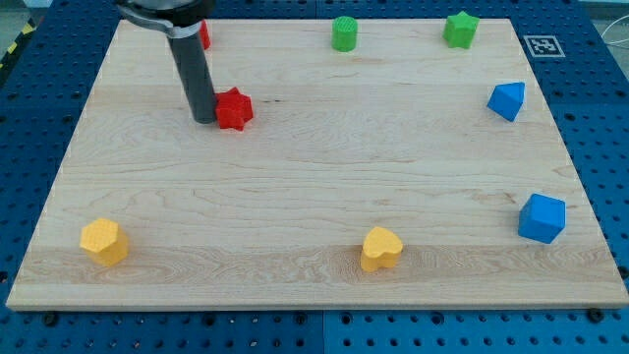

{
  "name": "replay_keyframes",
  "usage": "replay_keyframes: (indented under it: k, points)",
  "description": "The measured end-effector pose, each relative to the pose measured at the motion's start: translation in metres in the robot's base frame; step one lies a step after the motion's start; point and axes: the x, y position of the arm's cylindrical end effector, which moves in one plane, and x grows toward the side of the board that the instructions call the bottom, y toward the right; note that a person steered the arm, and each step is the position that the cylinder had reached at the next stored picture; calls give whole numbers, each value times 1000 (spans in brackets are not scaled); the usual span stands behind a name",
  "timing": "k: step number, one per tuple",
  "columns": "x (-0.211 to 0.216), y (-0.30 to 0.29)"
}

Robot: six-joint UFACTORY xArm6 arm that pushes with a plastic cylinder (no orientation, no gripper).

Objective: Move your arm closer to the red circle

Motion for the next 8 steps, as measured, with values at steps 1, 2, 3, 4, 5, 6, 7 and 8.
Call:
replay_keyframes:
  k: [1,2,3,4,5,6,7,8]
  points:
    - [-6,20]
    - [-5,21]
    - [-5,-17]
    - [-19,-63]
    - [-67,-83]
    - [-108,-107]
    - [-151,-107]
    - [-189,-109]
